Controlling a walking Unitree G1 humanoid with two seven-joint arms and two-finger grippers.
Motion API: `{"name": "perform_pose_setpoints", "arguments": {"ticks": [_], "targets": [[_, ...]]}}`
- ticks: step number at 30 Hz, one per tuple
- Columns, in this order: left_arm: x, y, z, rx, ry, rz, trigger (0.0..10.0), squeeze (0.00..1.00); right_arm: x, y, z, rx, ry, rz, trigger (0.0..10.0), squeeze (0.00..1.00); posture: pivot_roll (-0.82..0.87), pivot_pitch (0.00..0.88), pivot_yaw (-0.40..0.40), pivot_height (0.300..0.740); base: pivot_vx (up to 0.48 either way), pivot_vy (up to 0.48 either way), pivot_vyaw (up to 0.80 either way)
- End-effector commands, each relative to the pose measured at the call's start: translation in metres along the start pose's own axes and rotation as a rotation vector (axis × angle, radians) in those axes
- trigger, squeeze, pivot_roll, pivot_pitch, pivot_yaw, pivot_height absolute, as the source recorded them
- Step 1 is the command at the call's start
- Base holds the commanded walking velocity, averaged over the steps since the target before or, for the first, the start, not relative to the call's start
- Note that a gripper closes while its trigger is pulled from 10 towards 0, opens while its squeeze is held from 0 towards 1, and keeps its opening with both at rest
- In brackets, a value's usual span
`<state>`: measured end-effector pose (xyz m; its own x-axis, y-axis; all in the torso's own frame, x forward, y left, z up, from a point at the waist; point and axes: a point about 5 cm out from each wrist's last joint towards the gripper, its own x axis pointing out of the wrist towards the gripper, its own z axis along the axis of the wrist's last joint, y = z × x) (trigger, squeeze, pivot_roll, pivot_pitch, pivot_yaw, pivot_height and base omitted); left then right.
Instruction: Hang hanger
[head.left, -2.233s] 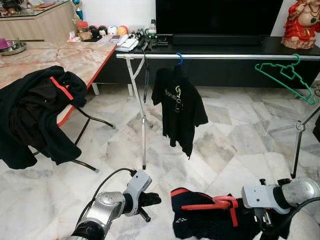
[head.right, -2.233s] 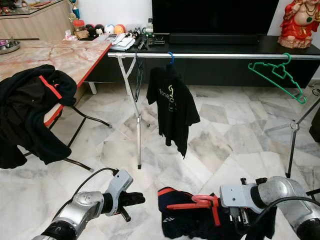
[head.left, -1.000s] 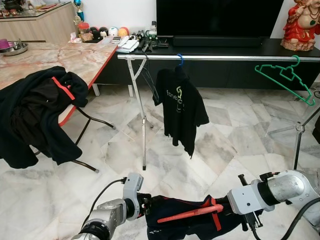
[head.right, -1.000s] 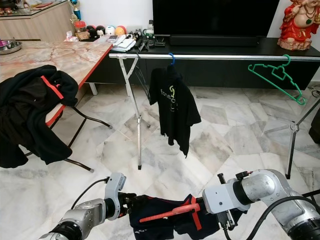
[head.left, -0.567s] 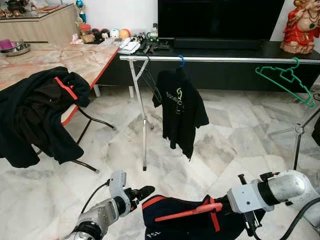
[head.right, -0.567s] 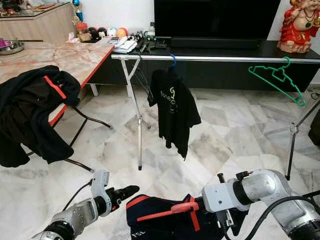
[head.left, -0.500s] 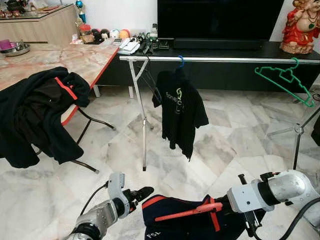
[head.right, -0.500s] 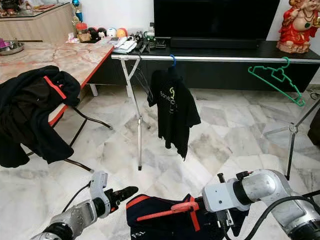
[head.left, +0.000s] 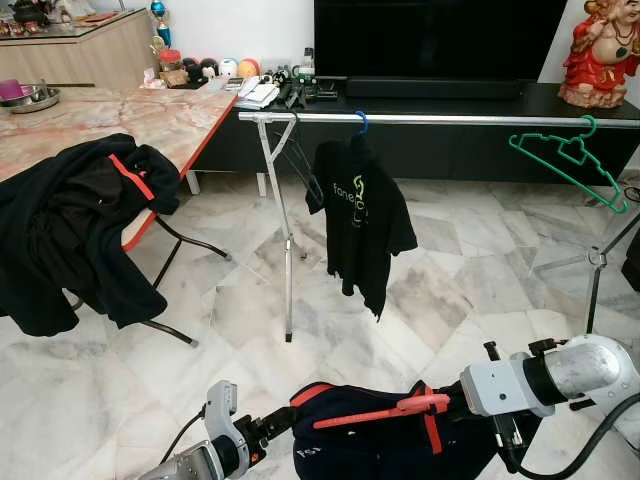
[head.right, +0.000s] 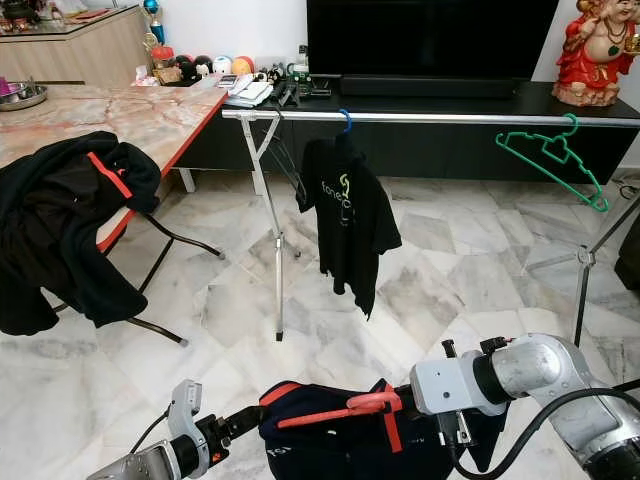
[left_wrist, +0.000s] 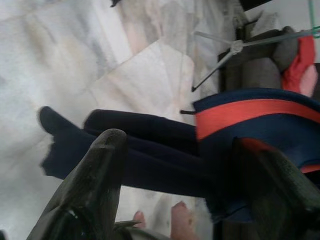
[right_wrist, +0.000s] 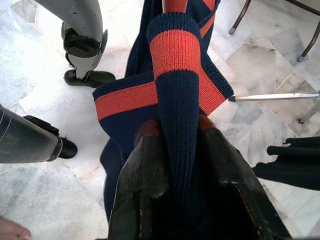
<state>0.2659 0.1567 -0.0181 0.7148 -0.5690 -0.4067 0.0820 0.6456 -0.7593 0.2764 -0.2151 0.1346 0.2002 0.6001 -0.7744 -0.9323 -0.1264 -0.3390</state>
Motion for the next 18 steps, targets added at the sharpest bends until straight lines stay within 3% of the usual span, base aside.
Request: {"name": "perform_pose_setpoints", "arguments": {"ticks": [1, 12, 18], "targets": [[0.001, -0.002, 0.004, -0.015, -0.016, -0.021, 10.0, 0.0, -0.006, -0.005, 0.007, -0.02, -0.028, -0.042, 0.0, 0.0, -0.02, 0.065, 0.026, 0.74, 0.0, 0.0, 0.0], [0.005, -0.018, 0.007, -0.018, -0.007, -0.21, 10.0, 0.0, -0.004, -0.005, 0.007, -0.014, -0.036, -0.048, 0.0, 0.0, -0.02, 0.069, 0.028, 0.74, 0.0, 0.0, 0.0], [0.006, -0.02, 0.006, -0.009, 0.003, -0.227, 10.0, 0.0, -0.004, -0.005, 0.007, -0.014, -0.036, -0.049, 0.0, 0.0, -0.02, 0.068, 0.028, 0.74, 0.0, 0.0, 0.0]]}}
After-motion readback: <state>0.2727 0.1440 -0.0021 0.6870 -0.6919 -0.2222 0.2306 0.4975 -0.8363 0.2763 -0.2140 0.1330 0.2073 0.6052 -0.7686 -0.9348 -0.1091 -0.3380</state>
